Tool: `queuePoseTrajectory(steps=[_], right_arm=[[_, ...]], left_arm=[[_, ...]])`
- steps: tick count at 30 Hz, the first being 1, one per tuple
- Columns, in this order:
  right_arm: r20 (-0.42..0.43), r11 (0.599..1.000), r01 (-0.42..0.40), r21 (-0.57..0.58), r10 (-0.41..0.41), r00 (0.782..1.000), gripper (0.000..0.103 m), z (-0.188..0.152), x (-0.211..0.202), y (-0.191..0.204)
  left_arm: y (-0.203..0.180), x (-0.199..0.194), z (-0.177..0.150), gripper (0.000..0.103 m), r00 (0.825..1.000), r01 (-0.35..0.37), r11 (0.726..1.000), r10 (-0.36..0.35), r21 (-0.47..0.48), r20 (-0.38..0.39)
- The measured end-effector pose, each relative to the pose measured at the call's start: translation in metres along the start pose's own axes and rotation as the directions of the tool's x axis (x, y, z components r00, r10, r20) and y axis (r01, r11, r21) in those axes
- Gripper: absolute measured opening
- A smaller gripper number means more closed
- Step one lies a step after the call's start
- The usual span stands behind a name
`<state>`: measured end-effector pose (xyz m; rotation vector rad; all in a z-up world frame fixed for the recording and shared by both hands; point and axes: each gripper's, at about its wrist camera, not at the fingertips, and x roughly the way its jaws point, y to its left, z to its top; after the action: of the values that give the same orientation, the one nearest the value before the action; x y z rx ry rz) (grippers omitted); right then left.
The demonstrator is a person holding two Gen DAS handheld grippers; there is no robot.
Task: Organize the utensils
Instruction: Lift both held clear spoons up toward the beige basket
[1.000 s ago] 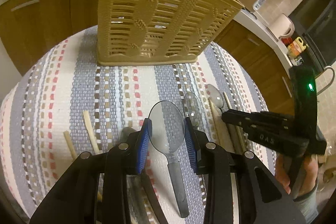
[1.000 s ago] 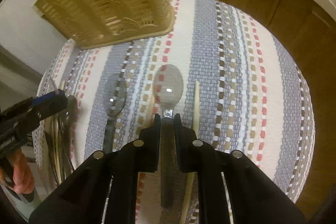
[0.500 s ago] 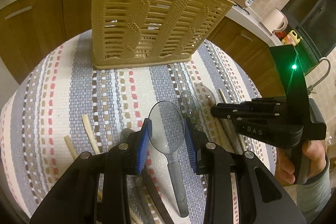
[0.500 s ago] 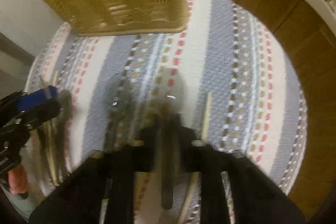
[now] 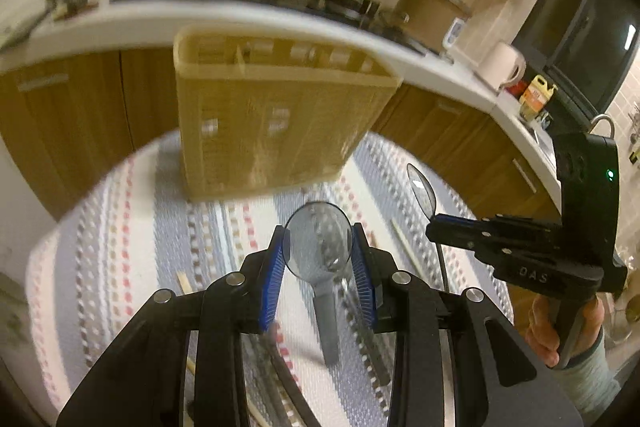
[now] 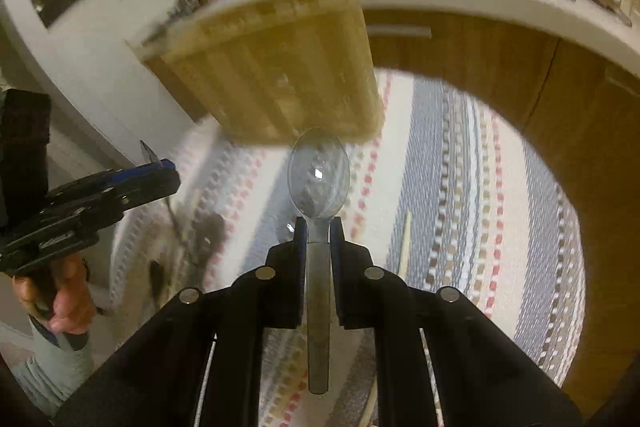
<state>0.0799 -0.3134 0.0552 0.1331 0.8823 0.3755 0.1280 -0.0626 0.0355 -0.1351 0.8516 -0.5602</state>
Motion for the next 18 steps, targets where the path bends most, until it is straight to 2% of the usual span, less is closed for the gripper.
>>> queuePoseTrajectory(steps=[5, 9, 12, 18], right_arm=[[0.17, 0.999, -0.016, -0.045, 0.024, 0.985, 0.01, 0.016, -0.027, 0.017], [0.323, 0.996, 0.014, -0.082, 0.014, 0.946, 0.01, 0.037, -0.05, 0.032], [0.392, 0.996, 0.027, -0.088, 0.01, 0.92, 0.01, 0.057, -0.062, 0.04], [0.482, 0.994, 0.071, -0.083, -0.022, 0.876, 0.01, 0.102, -0.049, 0.048]], left_arm=[[-0.02, -0.041, 0.024, 0.03, 0.992, -0.037, 0.997, 0.027, 0.075, 0.122], [-0.031, -0.075, 0.046, 0.03, 0.978, -0.059, 0.991, 0.034, 0.118, 0.207], [-0.035, -0.097, 0.063, 0.03, 0.96, -0.087, 0.987, 0.047, 0.134, 0.275], [-0.037, -0.119, 0.102, 0.03, 0.925, -0.166, 0.974, 0.1, 0.152, 0.366]])
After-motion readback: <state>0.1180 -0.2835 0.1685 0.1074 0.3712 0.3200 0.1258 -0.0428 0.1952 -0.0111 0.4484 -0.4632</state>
